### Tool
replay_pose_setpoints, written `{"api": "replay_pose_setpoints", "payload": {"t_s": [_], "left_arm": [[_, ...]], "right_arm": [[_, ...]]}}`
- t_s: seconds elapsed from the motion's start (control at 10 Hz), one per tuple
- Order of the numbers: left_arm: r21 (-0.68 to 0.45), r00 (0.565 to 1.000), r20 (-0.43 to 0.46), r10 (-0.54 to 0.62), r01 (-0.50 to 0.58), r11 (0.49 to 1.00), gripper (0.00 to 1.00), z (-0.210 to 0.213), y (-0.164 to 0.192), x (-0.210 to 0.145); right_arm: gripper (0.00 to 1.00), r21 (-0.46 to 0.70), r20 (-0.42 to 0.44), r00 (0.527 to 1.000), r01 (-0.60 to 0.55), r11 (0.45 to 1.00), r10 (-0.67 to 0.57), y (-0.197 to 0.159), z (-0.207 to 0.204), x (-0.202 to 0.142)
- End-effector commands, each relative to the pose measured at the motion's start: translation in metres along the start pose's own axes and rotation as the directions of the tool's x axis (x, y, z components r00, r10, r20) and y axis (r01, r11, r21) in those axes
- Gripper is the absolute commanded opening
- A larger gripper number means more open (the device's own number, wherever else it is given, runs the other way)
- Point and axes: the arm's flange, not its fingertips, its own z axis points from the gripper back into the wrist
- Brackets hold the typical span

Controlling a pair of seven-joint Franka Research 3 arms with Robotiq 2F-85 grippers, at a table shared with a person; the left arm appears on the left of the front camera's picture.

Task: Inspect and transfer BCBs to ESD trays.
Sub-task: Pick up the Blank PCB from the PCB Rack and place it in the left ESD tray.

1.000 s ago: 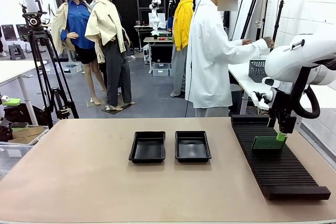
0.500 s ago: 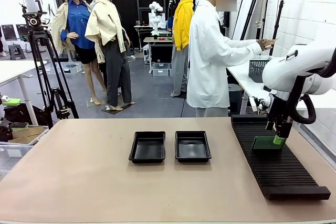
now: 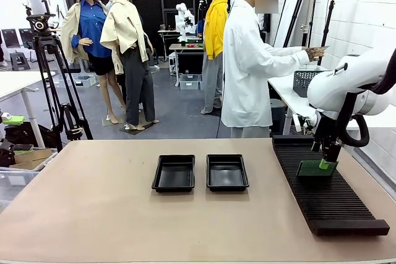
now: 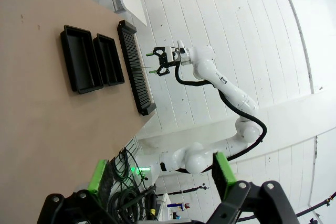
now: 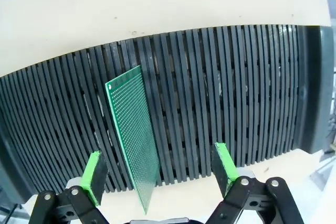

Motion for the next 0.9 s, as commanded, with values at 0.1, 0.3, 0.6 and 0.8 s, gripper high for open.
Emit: {"api": "replay_pose_setpoints", "payload": {"t_s": [0.1,0.3,0.6,0.8], "left_arm": [[0.002,1.0,0.003,-0.002,0.002,1.0,1.0,0.0005,-0.0018,0.0],[0.002,1.0,0.003,-0.002,0.002,1.0,1.0,0.0005,-0.0018,0.0],[0.002,1.0,0.003,-0.002,0.002,1.0,1.0,0.0005,-0.0018,0.0],[0.002,1.0,0.003,-0.002,0.002,1.0,1.0,0.0005,-0.0018,0.0]], "right_arm": [[1.0,0.005,0.035,0.999,-0.008,1.0,0.008,-0.0095,-0.0033,0.0005],[1.0,0.007,0.033,0.999,-0.009,1.0,0.008,-0.0115,-0.0074,0.0011],[0.78,0.023,0.038,0.999,-0.006,1.0,0.005,-0.0156,-0.0087,0.0018],[0.52,0.036,0.04,0.999,0.0,0.999,-0.001,-0.0183,-0.0122,0.0006]]}}
